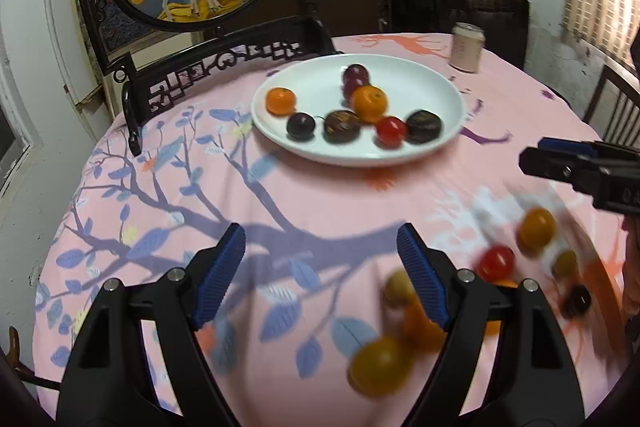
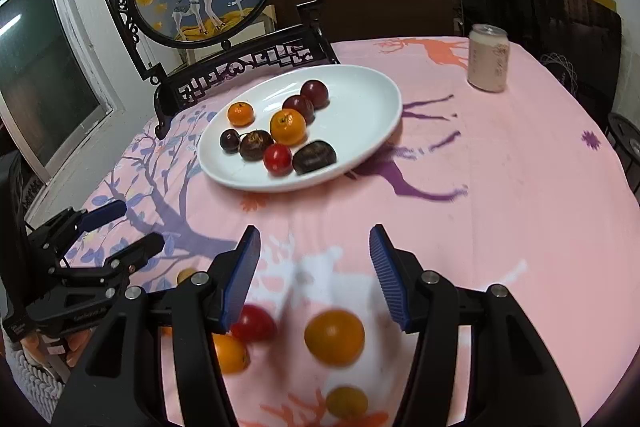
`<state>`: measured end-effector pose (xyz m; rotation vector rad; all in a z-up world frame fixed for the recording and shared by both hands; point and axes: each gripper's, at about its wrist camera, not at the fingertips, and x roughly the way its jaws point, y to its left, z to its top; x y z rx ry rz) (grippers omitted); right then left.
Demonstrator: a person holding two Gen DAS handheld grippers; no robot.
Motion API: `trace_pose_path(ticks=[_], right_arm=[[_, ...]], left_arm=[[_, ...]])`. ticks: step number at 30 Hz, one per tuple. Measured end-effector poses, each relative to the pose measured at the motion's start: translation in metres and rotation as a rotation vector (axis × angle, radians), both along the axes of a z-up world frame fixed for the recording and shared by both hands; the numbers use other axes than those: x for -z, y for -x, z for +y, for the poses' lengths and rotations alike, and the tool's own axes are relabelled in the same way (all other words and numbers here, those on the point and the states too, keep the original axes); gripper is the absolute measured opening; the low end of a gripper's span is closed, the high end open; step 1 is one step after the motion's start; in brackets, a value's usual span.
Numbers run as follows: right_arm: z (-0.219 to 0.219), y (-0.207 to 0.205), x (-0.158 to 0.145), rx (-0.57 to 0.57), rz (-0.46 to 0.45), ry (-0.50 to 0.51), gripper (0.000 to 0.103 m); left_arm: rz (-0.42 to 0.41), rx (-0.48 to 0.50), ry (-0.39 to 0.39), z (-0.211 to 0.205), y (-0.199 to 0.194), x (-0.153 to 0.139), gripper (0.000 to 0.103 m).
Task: Organize fruits
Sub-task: 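Grasp yellow tomato with left tool while right tool grasps large orange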
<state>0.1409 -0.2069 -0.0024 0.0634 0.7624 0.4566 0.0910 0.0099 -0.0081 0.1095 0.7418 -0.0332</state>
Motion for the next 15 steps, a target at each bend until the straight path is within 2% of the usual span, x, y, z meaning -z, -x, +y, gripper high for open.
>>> trace_pose_path(ticks=[2,8,15], right_arm=[[-0.006,0.006,0.003,0.009,0.005,-0.009,0.058],[-0.018,0.020,0.007,0.025,0.007,-0.022,0.058],[-0.025,0.031,0.016,0.016,0.038,-0.027,0.058]], left_arm=[[0.001,0.015,-0.002,-0.004,0.010,0.002,0.084],[-0.015,0.043,-0.046,-0.014,0.040,0.006,0.086],[0.011,0.054,-0.033,-0.008,0.063,0.014,0.087]])
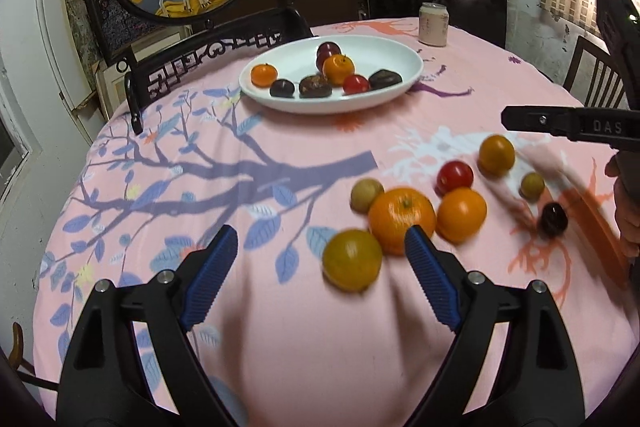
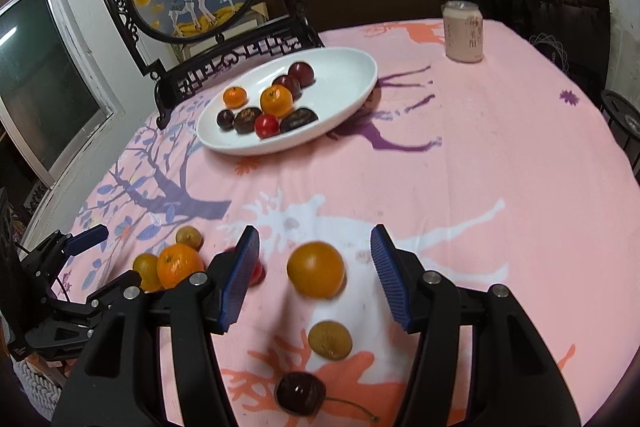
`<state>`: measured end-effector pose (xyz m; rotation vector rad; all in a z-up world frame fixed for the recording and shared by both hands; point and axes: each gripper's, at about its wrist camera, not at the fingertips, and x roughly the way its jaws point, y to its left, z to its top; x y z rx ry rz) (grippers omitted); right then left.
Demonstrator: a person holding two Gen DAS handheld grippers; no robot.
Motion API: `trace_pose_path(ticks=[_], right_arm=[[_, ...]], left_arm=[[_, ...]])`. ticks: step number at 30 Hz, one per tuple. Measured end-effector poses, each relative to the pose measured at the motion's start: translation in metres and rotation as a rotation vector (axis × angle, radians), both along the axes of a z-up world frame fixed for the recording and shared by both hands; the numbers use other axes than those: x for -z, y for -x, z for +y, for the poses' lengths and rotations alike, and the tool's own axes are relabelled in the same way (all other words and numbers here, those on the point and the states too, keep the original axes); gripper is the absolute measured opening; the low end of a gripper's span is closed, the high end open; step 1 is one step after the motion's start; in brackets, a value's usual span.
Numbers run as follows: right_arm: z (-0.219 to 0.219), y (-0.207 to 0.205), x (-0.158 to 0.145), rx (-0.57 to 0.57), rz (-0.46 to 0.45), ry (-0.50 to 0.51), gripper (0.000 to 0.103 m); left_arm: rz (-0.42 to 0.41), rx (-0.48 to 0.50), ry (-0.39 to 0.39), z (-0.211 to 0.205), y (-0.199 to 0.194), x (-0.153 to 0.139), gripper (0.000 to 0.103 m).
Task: Organize fruits
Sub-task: 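Grasp yellow tomato with left tool while right tool grasps large orange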
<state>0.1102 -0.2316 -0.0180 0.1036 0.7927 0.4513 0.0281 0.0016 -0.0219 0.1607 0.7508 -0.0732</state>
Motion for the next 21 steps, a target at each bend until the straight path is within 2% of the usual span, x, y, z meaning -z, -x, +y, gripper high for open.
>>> trace_pose_path(ticks=[9,19,21], right_arm=[[0.011,-0.001,0.014,-0.013,0.039,0.057,0.058],[0.019,-0.004,0.027,-0.013,0.070,0.114,0.058],[0.019,-0.005,0.028,-0.012,0.074,0.121,0.058]], left_arm=[[0.054,0.023,-0.055,-0.008,0.005,0.016,0.087],[0.058,0.003,-0.039,-0.004,-0.002,0.019,0.086],[0.068,0.003,-0.033,-0.004,-0.005,0.020,0.083]])
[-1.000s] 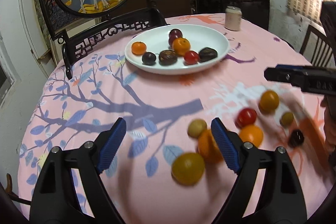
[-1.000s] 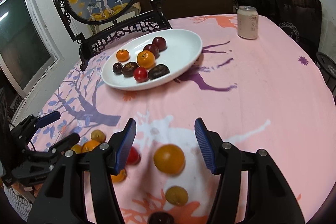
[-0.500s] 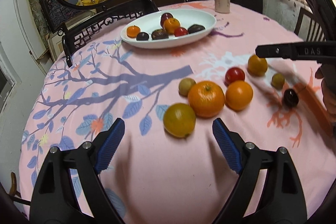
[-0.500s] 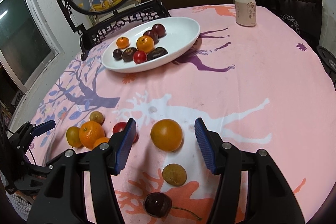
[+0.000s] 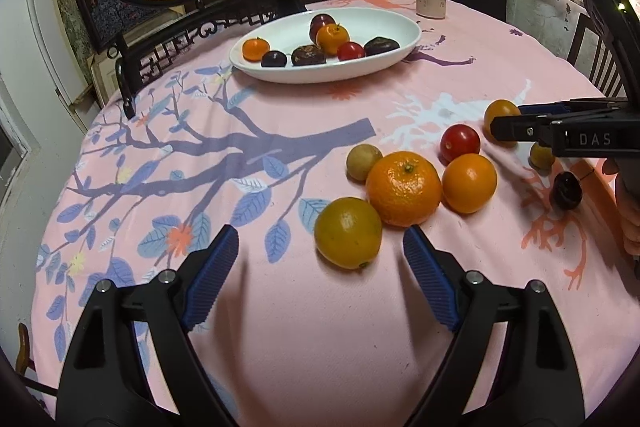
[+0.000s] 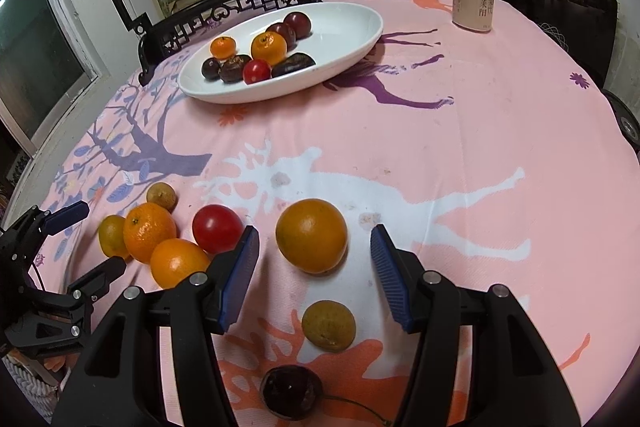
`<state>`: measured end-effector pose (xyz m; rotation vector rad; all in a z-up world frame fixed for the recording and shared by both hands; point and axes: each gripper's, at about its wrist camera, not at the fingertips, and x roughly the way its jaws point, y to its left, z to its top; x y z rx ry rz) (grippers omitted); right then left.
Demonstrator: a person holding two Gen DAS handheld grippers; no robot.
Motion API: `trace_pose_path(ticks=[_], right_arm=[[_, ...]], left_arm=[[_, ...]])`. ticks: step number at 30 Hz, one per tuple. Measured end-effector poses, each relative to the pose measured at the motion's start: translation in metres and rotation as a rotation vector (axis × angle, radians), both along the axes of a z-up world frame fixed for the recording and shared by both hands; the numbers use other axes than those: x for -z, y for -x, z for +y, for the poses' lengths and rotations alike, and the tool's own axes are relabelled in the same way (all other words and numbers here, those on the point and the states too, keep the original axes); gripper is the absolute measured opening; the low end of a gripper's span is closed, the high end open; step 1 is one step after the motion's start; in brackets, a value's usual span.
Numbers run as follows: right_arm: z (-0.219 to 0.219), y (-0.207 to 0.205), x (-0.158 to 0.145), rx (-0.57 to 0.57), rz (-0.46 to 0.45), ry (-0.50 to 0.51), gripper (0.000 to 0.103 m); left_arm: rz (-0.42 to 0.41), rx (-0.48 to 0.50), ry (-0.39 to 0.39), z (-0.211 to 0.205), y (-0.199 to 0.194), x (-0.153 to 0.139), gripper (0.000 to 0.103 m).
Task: Organize fruits
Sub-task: 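Grasp yellow tomato with left tool while right tool grasps large orange, then carry both fruits to the plate and open both tools over it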
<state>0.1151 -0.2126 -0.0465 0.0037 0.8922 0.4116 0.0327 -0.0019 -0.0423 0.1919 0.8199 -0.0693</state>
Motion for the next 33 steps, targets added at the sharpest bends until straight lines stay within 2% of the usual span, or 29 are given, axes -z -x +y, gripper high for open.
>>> trace_pose_path(ticks=[4,6,8,9,10,12,15,23,26,29,33], right_arm=[[0.001,-0.001,0.003,0.001,0.009,0.009,0.058],[0.002,-0.001,0.003,-0.001,0.007,0.015,0.058],[0.003,0.000,0.003,-0.003,0.004,0.025,0.058],[0.004,0.000,0.003,-0.006,0.004,0.030,0.058],[0.005,0.001,0.004,-0.009,0.001,0.038,0.055],[0.008,0.002,0.005,-0.015,-0.005,0.059,0.043],[0.009,0.004,0.004,-0.018,-0.018,0.068,0.037],[0.003,0.000,-0.016,0.004,-0.061,0.014,0.037],[0.006,-0.016,-0.033,0.014,-0.073,-0.003,0.037],[0.013,-0.039,-0.049,0.023,-0.090,-0.008,0.037],[0.027,-0.078,-0.060,0.038,-0.091,-0.029,0.037]], left_arm=[[0.027,0.010,0.017,0.000,-0.005,0.004,0.070],[0.044,0.013,0.025,0.001,-0.008,0.006,0.056],[0.065,0.022,0.046,0.002,-0.011,0.009,0.049],[0.069,0.030,0.053,0.001,-0.011,0.009,0.040],[0.072,0.039,0.059,0.000,-0.011,0.010,0.036],[0.066,0.039,0.046,-0.002,-0.010,0.010,0.036],[0.057,0.022,0.053,0.002,-0.010,0.008,0.036],[-0.001,-0.036,0.084,0.018,-0.024,-0.021,0.036],[-0.019,-0.056,0.068,0.019,-0.049,-0.037,0.036],[-0.030,-0.080,0.097,0.022,-0.081,-0.052,0.036],[-0.028,-0.101,0.108,0.019,-0.126,-0.055,0.036]])
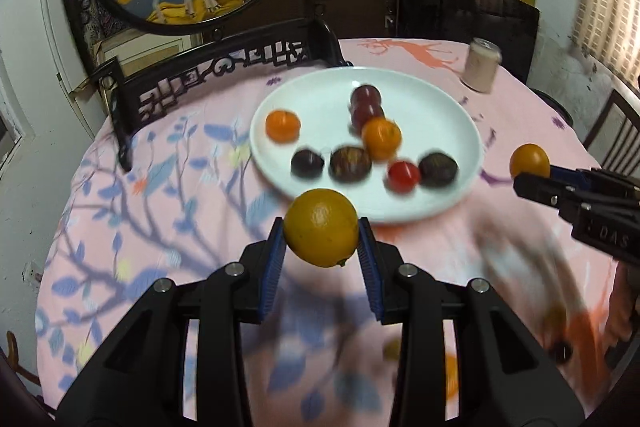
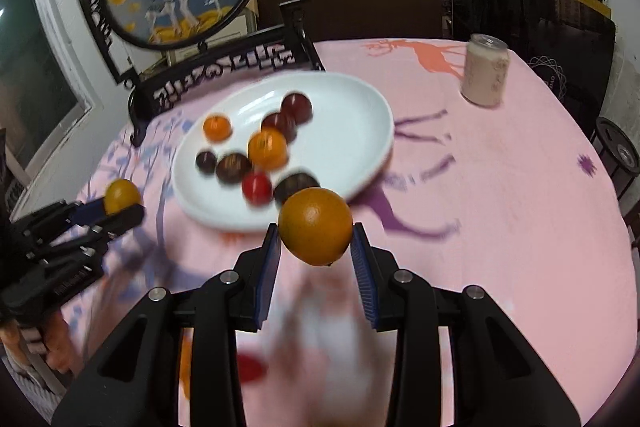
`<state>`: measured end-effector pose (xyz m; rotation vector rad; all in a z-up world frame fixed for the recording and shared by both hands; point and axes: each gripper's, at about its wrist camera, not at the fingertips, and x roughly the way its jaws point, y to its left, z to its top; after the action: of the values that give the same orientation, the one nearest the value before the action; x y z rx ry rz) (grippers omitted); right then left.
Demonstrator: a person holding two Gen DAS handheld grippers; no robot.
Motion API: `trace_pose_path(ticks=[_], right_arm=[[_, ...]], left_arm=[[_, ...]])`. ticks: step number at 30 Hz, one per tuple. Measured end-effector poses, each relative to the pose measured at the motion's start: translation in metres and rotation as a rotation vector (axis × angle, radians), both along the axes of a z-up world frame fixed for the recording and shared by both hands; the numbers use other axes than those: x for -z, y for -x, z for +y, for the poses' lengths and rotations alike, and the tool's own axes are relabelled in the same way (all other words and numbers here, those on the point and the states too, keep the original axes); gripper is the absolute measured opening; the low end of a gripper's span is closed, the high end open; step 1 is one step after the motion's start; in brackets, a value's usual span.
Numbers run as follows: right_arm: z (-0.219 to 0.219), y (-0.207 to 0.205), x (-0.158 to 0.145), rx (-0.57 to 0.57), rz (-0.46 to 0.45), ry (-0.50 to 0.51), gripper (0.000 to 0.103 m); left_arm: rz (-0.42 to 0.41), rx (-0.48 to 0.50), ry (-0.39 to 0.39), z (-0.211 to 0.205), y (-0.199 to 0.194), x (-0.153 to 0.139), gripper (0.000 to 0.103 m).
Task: Organize fruits
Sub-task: 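Carry both fruits to the plate and open both tools over it, then grasp large orange with left tool while right tool grasps small orange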
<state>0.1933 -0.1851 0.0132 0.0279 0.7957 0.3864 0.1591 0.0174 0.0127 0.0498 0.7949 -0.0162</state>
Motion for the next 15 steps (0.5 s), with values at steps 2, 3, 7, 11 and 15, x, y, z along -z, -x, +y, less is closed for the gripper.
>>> trace_pose_path(ticks=[2,3,7,11,15], right_arm=[[0.008,-0.020,0.002,0.008,0.002,-0.004,0.037],[0.011,-0.027,0.003,0.010,0.001,-0.008,0.037],[0.021,-0.045,0.010,-0.001,-0.018,-0.019,0.055],[0.014,-0.041,0.010,0.007,-0.058,-0.004,0.060],[0.005,-0.035,0.008,0.011,-0.040,-0.039,0.060]], left_arm=[[0.011,-0.009,0.005,-0.001,-0.021,0.004,0.036],[0.015,-0.013,0.009,-0.002,-0.029,0.007,0.036],[0.021,-0.014,0.039,-0.001,-0.044,0.016,0.048],[-0.017,-0.019,0.003,0.001,-0.038,0.015,0.061],[-0.020,0.001,0.014,0.000,-0.028,0.013,0.061]])
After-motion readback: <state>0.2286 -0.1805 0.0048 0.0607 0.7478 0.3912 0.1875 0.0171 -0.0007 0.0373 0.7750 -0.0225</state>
